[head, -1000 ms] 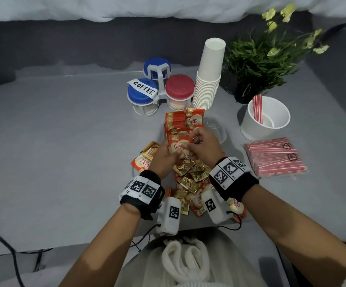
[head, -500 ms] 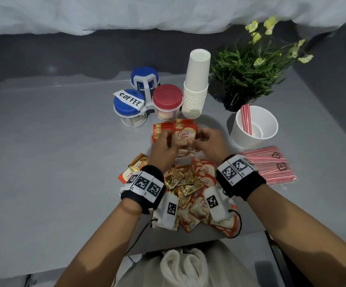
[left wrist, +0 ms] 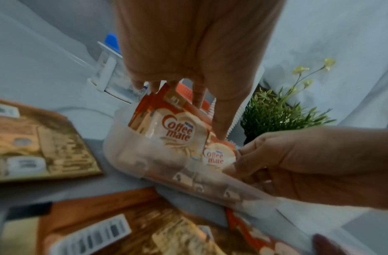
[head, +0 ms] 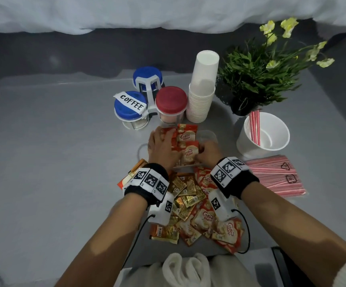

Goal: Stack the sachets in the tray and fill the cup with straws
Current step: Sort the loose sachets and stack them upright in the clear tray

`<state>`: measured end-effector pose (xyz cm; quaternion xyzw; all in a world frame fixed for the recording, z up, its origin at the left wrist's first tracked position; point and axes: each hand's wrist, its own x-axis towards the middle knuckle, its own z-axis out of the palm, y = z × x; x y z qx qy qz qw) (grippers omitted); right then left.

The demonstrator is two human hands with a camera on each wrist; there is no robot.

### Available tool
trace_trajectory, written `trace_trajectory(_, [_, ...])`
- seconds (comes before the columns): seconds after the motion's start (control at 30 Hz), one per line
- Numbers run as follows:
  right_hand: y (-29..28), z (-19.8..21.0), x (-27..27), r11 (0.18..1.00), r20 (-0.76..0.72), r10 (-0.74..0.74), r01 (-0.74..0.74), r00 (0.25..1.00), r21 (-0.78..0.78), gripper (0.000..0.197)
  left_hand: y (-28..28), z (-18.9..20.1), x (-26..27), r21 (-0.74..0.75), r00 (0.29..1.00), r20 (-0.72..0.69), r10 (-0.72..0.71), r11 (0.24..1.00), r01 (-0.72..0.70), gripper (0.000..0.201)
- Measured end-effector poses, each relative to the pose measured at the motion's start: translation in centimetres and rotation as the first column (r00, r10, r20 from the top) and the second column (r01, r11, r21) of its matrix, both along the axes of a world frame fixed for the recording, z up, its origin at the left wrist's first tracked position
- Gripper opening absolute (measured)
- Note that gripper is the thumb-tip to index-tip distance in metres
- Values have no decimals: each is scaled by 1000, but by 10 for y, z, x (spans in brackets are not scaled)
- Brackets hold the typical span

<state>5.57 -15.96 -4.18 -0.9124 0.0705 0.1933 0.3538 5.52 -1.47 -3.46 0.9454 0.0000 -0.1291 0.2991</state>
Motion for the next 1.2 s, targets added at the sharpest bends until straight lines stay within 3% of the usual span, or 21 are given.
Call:
trace_trajectory(0.17, [5,-7,4,996,74,-87,88,993,-11,12,-1,-17,-1,74,998,29,-48,996,45,70])
trace_trajectory(0.3, [5,-2,6,989,236,-150,146,960,36,15,-1,-21,-3,82,996,68,-56,995,51,73])
trace_trajectory(0.4, [9,-11,9,987,301,-148,161,942,-19,19,-3,-20,-2,101,995,73,-67,993,59,74])
trace_trajectory(0.6, [17,-19,2,964,309,-256,266,916,12,34,-4,-24,-2,151,996,59,-61,987,51,82])
trace_trajectory(0.73, [31,-10,-4,921,174,-356,313,918,231,54,-2,-31,0,248,987,0,-159,957,154,87])
trace_trajectory(0.87, [36,-9,-3,925,124,-335,302,934,230,67,-3,-32,3,372,966,-12,-258,896,244,78])
trace_trajectory(1.1, [30,-8,-3,923,74,-336,313,939,222,71,2,-22,-2,207,986,-13,-165,964,164,79])
trace_trajectory(1.2, [24,6,-6,934,148,-337,311,930,175,61,9,-14,-5,147,991,32,-131,981,125,77])
